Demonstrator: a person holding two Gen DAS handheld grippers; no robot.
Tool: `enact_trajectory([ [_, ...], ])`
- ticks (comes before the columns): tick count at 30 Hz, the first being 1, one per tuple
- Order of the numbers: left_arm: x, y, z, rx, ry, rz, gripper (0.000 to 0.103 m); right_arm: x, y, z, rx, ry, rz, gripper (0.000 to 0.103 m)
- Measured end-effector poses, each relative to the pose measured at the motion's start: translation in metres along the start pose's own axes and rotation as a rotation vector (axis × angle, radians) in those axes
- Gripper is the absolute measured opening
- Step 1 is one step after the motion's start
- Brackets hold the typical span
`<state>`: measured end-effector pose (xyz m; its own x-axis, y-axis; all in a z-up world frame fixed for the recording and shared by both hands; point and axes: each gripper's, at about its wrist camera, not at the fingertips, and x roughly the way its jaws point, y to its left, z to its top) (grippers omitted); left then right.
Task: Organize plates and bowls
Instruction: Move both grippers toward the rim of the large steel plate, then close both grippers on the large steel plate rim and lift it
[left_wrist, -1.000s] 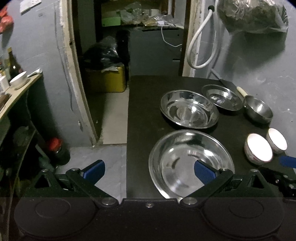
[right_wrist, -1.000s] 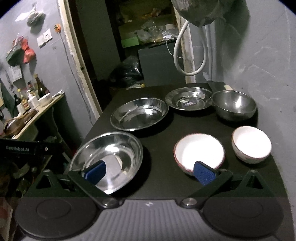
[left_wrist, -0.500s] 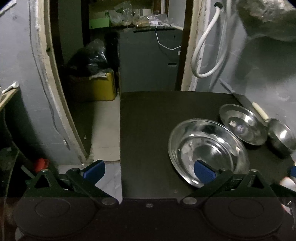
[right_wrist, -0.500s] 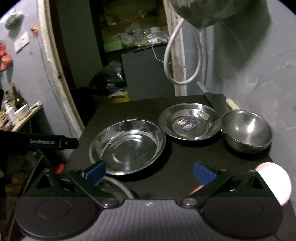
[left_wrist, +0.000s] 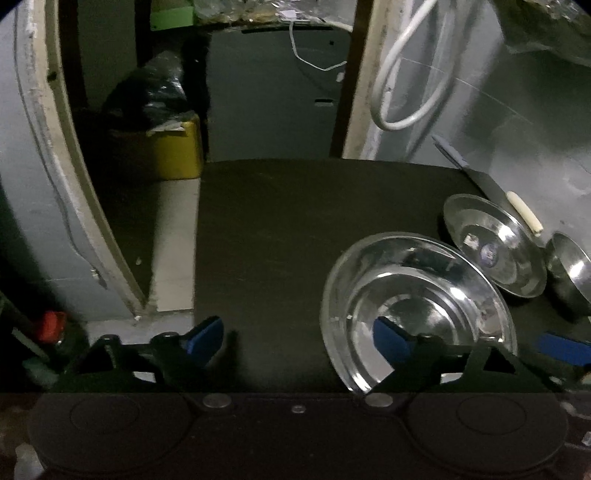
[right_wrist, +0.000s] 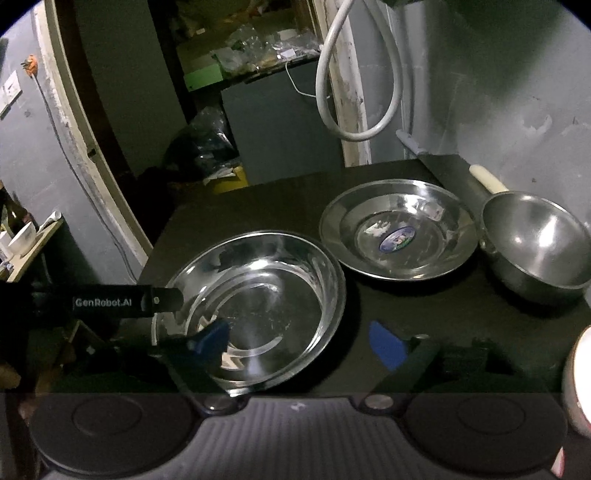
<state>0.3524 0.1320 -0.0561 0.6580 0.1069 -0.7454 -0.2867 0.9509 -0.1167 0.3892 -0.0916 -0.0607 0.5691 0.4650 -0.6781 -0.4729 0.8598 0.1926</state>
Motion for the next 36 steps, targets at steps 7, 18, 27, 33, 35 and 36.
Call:
enact_trajectory([
  [7, 0.004, -0.003, -0.004, -0.013, 0.026, -0.062, 0.054, 0.01, 0.001, -0.002, 0.031, 0.026, -0.014, 0.061],
  [18, 0.005, 0.0, -0.009, -0.033, 0.039, -0.113, 0.014, 0.018, -0.004, -0.005, 0.061, 0.035, -0.032, 0.027],
  [27, -0.009, -0.003, -0.011, -0.02, 0.0, -0.103, 0.014, 0.006, -0.004, -0.008, 0.036, 0.004, -0.012, 0.022],
  [33, -0.036, -0.009, -0.015, 0.001, -0.059, -0.095, 0.014, -0.016, -0.001, -0.008, 0.01, -0.044, 0.016, 0.022],
  [35, -0.047, -0.011, -0.018, 0.007, -0.074, -0.091, 0.015, -0.025, 0.0, -0.009, 0.002, -0.056, 0.026, 0.022],
  [36, -0.053, -0.012, -0.021, 0.008, -0.08, -0.089, 0.015, -0.03, 0.0, -0.01, -0.003, -0.062, 0.034, 0.022],
])
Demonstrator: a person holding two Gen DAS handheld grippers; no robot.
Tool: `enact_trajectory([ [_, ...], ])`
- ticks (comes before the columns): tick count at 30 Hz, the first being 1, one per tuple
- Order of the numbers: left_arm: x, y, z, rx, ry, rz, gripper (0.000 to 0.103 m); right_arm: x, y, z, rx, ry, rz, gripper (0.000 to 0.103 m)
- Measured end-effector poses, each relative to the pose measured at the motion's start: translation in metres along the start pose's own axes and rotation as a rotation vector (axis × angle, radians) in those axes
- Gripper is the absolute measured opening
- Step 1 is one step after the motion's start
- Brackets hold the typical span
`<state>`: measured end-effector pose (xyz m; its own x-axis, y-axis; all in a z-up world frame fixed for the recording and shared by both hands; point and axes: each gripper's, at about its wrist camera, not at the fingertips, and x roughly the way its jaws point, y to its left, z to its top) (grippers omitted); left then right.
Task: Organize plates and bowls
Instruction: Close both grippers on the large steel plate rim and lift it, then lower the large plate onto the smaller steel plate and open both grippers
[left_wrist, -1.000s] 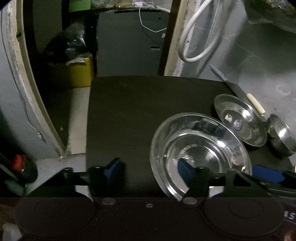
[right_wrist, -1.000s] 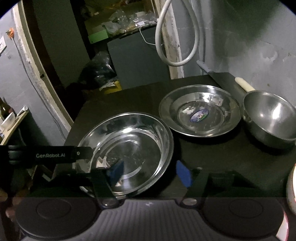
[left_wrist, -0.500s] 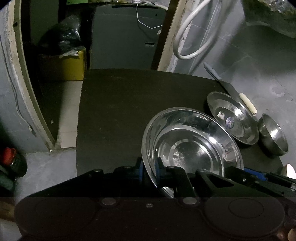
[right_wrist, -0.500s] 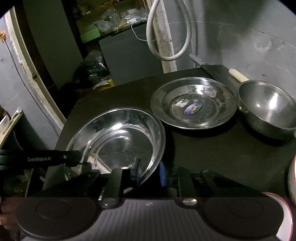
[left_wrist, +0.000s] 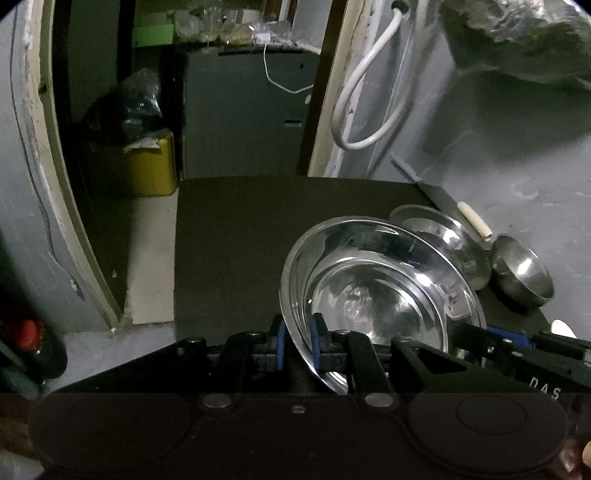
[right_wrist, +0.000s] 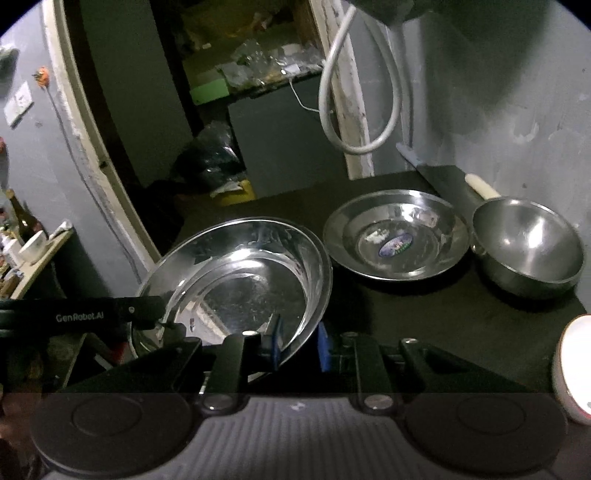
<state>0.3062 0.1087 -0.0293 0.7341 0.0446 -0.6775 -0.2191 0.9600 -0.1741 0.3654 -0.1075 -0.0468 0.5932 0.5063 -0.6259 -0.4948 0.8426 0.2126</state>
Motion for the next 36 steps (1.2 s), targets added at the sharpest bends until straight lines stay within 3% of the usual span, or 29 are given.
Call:
enact_trajectory([
  [10, -0.055, -0.009, -0.037, -0.03, 0.001, 0.042, 0.016, -0.045, 0.003, -0.024, -0.026, 0.026, 0.089, 0.022],
  [14, -0.068, -0.015, -0.054, 0.003, 0.031, 0.07, 0.017, -0.059, 0.004, -0.039, -0.041, 0.051, 0.113, 0.022],
  [25, -0.085, -0.026, -0.092, 0.014, 0.112, 0.127, 0.019, -0.08, -0.003, -0.067, -0.043, 0.125, 0.173, 0.023],
  [36, -0.08, -0.039, -0.099, 0.017, 0.154, 0.189, 0.02, -0.082, -0.002, -0.075, -0.097, 0.152, 0.161, 0.026],
])
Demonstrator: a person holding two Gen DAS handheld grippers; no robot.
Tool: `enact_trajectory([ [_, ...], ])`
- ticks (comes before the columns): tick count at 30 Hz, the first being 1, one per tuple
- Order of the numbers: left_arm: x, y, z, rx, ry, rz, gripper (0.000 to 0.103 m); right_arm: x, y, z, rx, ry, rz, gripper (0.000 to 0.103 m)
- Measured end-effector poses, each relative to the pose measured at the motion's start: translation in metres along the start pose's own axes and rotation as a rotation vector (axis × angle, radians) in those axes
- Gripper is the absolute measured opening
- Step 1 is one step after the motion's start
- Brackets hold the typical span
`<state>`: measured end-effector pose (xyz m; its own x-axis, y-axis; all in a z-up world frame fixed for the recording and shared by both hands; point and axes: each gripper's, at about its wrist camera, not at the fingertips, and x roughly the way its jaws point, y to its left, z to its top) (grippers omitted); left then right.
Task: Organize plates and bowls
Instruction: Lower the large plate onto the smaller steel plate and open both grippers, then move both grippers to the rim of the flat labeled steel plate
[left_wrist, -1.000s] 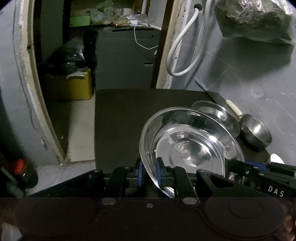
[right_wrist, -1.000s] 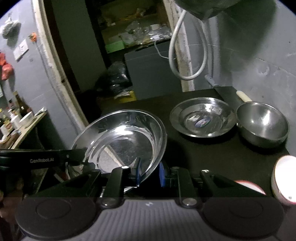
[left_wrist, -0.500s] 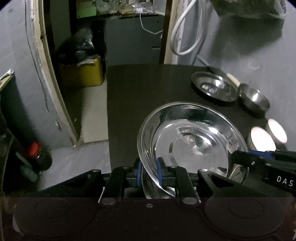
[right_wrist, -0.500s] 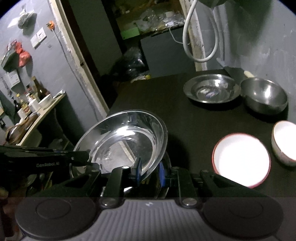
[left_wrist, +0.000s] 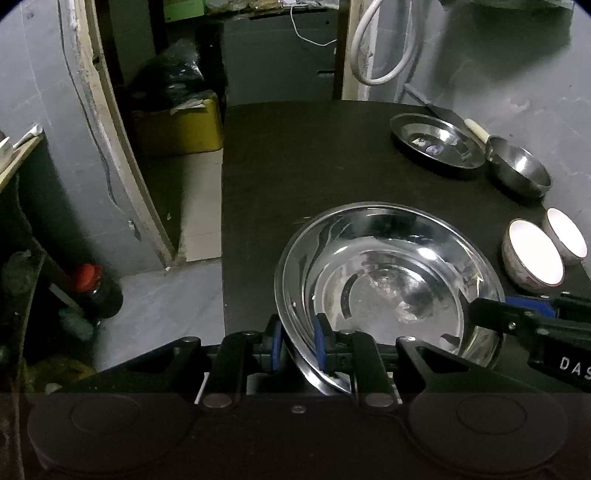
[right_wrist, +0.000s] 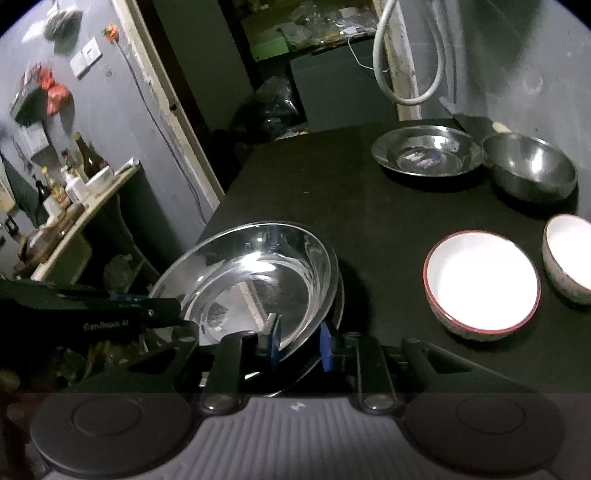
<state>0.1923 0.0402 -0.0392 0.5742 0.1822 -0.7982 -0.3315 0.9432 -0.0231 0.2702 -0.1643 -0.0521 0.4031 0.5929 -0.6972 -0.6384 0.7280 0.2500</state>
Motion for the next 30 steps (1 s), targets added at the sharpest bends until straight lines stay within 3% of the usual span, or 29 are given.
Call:
enact_trajectory([
  [5, 0.002, -0.002, -0.003, -0.002, 0.029, 0.014, 0.021, 0.0, 0.007, -0.001, -0.039, 0.006, -0.015, 0.027],
  [11, 0.004, -0.003, -0.007, -0.001, 0.045, 0.026, 0.021, -0.001, 0.013, -0.004, -0.072, -0.003, -0.03, 0.035],
  [13, 0.004, -0.004, -0.007, 0.003, 0.045, 0.036, 0.029, -0.001, 0.013, -0.005, -0.071, -0.007, -0.035, 0.037],
  [16, 0.001, -0.003, -0.004, -0.007, 0.034, 0.053, 0.049, -0.003, 0.009, -0.007, -0.056, -0.013, -0.039, 0.048],
  [18, -0.003, -0.001, -0.001, -0.015, 0.021, 0.071, 0.073, -0.006, 0.005, -0.008, -0.043, -0.023, -0.04, 0.06],
  [19, -0.005, -0.001, 0.0, -0.018, 0.009, 0.083, 0.078, -0.007, 0.004, -0.008, -0.035, -0.031, -0.038, 0.064],
  [21, -0.008, -0.001, 0.005, -0.015, -0.012, 0.1, 0.093, -0.011, 0.0, -0.009, -0.014, -0.047, -0.029, 0.08],
  [26, -0.009, -0.004, 0.018, -0.016, -0.036, 0.099, 0.102, -0.019, -0.009, -0.008, 0.034, -0.095, -0.011, 0.102],
  [30, -0.004, -0.003, 0.035, -0.047, -0.066, 0.036, 0.102, -0.023, -0.024, 0.001, 0.079, -0.155, -0.018, 0.103],
])
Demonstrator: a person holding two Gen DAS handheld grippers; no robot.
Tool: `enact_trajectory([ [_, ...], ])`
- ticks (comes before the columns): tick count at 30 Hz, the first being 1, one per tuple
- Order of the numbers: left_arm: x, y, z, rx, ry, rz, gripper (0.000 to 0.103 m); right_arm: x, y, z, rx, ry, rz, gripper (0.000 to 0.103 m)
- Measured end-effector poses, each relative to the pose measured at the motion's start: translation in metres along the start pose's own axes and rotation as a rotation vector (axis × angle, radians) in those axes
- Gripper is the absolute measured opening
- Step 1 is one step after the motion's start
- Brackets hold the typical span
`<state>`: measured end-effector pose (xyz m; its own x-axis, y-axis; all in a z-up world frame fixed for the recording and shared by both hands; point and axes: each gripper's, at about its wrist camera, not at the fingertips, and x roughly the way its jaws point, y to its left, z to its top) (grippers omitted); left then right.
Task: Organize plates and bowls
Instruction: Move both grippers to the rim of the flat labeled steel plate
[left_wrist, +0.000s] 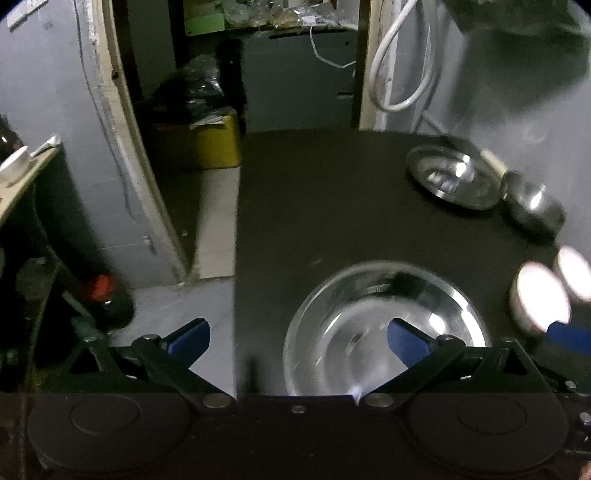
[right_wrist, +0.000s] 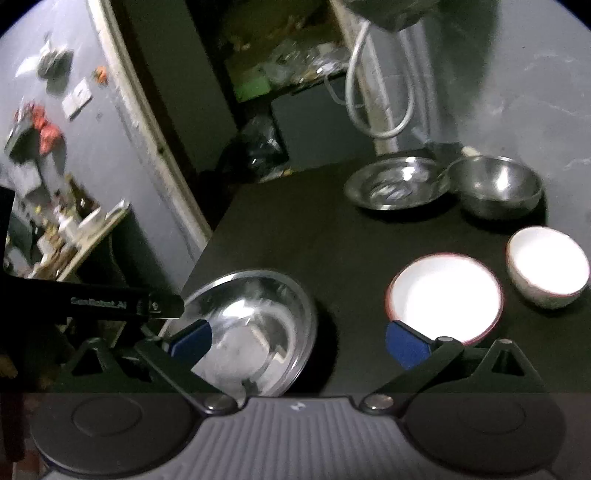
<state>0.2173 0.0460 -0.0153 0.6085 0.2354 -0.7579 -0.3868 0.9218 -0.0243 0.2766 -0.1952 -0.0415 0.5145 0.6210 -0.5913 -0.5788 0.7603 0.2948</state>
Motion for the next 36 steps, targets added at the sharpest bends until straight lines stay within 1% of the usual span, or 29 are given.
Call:
enact_trajectory([
  [4, 0.014, -0.007, 0.031, -0.03, -0.034, -0.063, 0.102, 0.006, -0.021, 0.023, 0.032, -0.056, -0.039, 0.103],
  [6, 0.025, -0.014, 0.048, -0.038, -0.052, -0.132, 0.102, 0.012, -0.032, 0.036, 0.057, -0.072, -0.066, 0.103],
  [8, 0.039, -0.02, 0.063, -0.028, -0.055, -0.199, 0.102, 0.023, -0.043, 0.049, 0.089, -0.054, -0.106, 0.103],
  [9, 0.049, -0.025, 0.072, -0.02, -0.051, -0.223, 0.102, 0.031, -0.049, 0.056, 0.111, -0.035, -0.139, 0.103],
  [11, 0.066, -0.035, 0.085, -0.004, -0.047, -0.236, 0.102, 0.041, -0.06, 0.064, 0.144, -0.03, -0.161, 0.103],
  [14, 0.098, -0.052, 0.11, 0.015, -0.044, -0.242, 0.102, 0.058, -0.075, 0.078, 0.183, -0.038, -0.161, 0.103],
  [19, 0.152, -0.073, 0.146, 0.047, -0.014, -0.268, 0.102, 0.088, -0.086, 0.096, 0.237, -0.034, -0.184, 0.103],
  [20, 0.161, -0.074, 0.152, 0.056, -0.011, -0.272, 0.102, 0.094, -0.086, 0.099, 0.242, -0.031, -0.196, 0.103],
  [23, 0.184, -0.082, 0.167, 0.072, 0.003, -0.287, 0.102, 0.113, -0.086, 0.104, 0.275, -0.006, -0.271, 0.102],
  [26, 0.201, -0.088, 0.175, 0.088, 0.011, -0.318, 0.102, 0.125, -0.09, 0.106, 0.333, -0.003, -0.302, 0.097],
  [28, 0.209, -0.092, 0.178, 0.109, 0.012, -0.323, 0.102, 0.132, -0.094, 0.106, 0.372, 0.002, -0.31, 0.092],
  [29, 0.211, -0.094, 0.179, 0.116, 0.011, -0.324, 0.102, 0.136, -0.096, 0.106, 0.385, 0.005, -0.316, 0.087],
  [30, 0.214, -0.095, 0.18, 0.121, 0.01, -0.329, 0.1, 0.139, -0.097, 0.106, 0.394, 0.007, -0.323, 0.083],
  [31, 0.217, -0.096, 0.18, 0.121, 0.012, -0.336, 0.099, 0.141, -0.097, 0.106, 0.4, 0.009, -0.329, 0.081],
  [32, 0.219, -0.097, 0.181, 0.117, 0.017, -0.342, 0.094, 0.144, -0.098, 0.106, 0.407, 0.01, -0.335, 0.077],
  [33, 0.221, -0.098, 0.181, 0.109, 0.024, -0.344, 0.087, 0.147, -0.099, 0.106, 0.415, 0.01, -0.339, 0.073],
  [34, 0.222, -0.098, 0.181, 0.099, 0.027, -0.344, 0.083, 0.151, -0.1, 0.107, 0.426, 0.013, -0.339, 0.07],
  [35, 0.223, -0.099, 0.181, 0.094, 0.028, -0.349, 0.076, 0.152, -0.101, 0.107, 0.437, 0.015, -0.339, 0.066],
  [36, 0.223, -0.1, 0.18, 0.094, 0.031, -0.357, 0.071, 0.154, -0.101, 0.107, 0.446, 0.02, -0.343, 0.063],
])
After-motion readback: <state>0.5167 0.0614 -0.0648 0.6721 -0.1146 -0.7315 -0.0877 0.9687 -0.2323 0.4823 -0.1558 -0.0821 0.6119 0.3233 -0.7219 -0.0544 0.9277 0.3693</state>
